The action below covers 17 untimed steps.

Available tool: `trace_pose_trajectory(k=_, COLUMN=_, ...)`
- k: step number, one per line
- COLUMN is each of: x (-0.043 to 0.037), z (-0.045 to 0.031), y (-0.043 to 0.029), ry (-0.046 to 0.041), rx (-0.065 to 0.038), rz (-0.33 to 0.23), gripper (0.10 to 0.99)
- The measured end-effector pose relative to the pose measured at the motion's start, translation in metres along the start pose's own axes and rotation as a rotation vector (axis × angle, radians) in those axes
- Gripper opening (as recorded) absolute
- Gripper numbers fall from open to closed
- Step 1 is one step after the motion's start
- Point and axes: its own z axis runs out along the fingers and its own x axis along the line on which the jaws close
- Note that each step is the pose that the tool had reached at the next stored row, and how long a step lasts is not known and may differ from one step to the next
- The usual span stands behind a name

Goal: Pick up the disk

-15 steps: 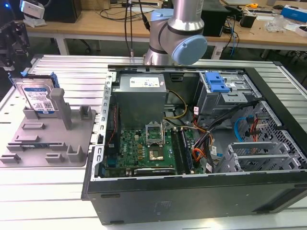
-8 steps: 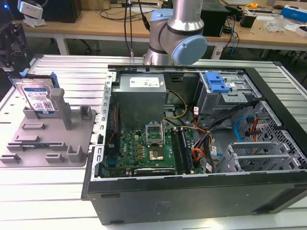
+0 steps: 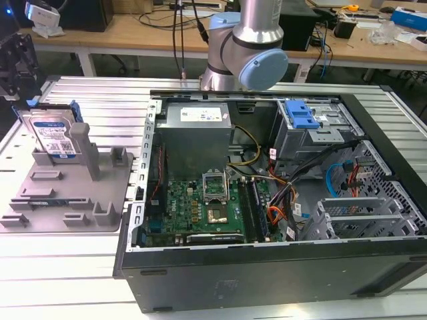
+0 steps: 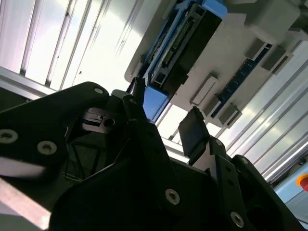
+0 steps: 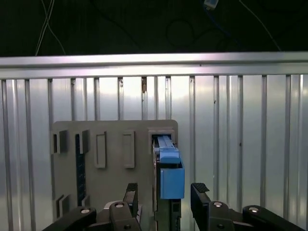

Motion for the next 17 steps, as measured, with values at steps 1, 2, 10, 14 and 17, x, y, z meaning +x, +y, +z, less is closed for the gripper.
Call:
trace_pose_trajectory(k=1, x=0.0000, z=0.0006, y=0.0002, ry=-0.0008, rx=0.000, rz=0.000, gripper=0.557)
trace_pose_trajectory(k=2, x=0.0000, z=0.0010, y=0.0007, ry=-0.0012, rx=-0.002, rz=-0.001, gripper=0.557)
trace_pose_trajectory(k=10, x=-0.0002, z=0.0036, y=0.0032, ry=-0.0042, rx=-0.017, rz=-0.005, gripper=0.557)
trace_pose_trajectory(k=14, x=-0.0002, z=0.0048, y=0.0032, ry=-0.0044, rx=-0.016, rz=-0.005, gripper=0.557)
trace_pose_trajectory(k=17, x=-0.0003, z=0.0079, y=0.0033, ry=-0.0043, rx=-0.016, rz=-0.005, gripper=0.557)
